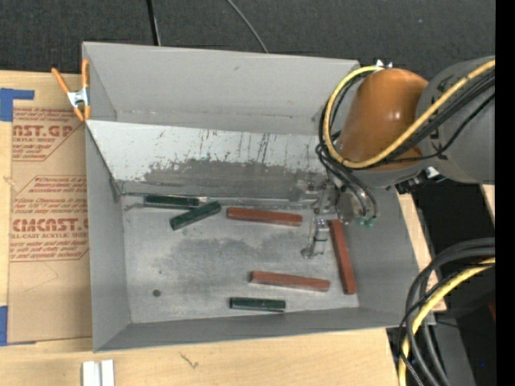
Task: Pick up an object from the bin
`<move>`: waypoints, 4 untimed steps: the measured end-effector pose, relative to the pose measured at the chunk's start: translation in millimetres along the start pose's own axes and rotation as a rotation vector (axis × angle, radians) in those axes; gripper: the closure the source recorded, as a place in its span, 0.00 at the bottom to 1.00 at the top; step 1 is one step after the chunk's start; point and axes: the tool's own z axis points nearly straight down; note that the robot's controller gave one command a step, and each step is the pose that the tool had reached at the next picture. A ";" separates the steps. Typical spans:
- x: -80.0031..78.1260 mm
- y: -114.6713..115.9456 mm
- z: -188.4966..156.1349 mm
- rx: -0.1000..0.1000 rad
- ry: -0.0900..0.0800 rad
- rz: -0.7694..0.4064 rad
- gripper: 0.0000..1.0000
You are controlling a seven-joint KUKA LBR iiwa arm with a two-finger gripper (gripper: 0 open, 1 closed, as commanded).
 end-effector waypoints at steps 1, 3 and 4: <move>0.0 0.0 0.0 0.000 0.000 0.000 0.00; -22.1 9.8 95.2 -0.001 0.000 -0.063 0.00; -23.4 9.7 93.7 0.000 -0.005 -0.063 1.00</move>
Offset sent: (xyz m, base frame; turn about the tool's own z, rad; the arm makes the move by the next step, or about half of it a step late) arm 0.0217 0.0093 -0.0955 -0.0634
